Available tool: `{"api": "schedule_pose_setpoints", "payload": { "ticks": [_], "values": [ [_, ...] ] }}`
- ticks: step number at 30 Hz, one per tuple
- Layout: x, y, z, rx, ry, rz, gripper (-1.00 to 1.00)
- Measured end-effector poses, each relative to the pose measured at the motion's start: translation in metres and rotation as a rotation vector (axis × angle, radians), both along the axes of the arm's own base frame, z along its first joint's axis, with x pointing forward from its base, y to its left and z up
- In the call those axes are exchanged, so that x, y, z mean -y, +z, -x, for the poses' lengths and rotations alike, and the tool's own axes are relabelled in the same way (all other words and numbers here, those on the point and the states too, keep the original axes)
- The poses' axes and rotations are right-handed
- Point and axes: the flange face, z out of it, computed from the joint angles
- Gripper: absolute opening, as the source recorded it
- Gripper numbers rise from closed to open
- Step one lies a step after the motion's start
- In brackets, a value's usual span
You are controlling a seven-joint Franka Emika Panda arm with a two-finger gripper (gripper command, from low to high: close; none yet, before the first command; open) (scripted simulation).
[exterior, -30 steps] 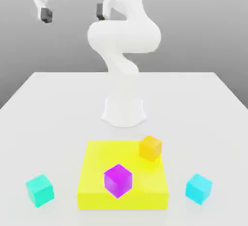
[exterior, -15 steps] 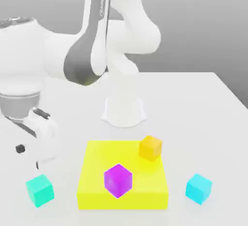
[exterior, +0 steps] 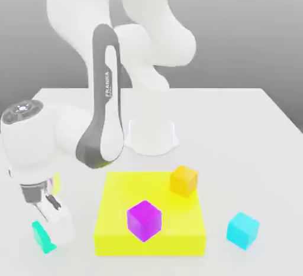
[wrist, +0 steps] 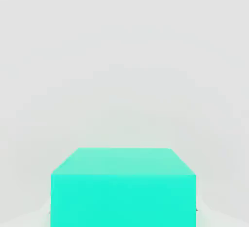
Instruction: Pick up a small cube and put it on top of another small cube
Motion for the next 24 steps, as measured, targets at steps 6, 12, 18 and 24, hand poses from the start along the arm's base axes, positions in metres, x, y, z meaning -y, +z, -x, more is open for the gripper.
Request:
{"api": "schedule_pose_setpoints", "payload": {
  "ticks": [6,12,18,24],
  "values": [
    [-0.002,0.070,-0.018,0.038,0.033,0.026,-1.00],
    [-0.122,0.113,-0.082,0.106,0.221,0.041,-1.00],
    [-0.289,0.110,-0.064,0.066,0.457,0.001,-1.00],
    [-0.422,0.086,0.004,0.005,0.700,-0.002,-1.00]
  ]
}}
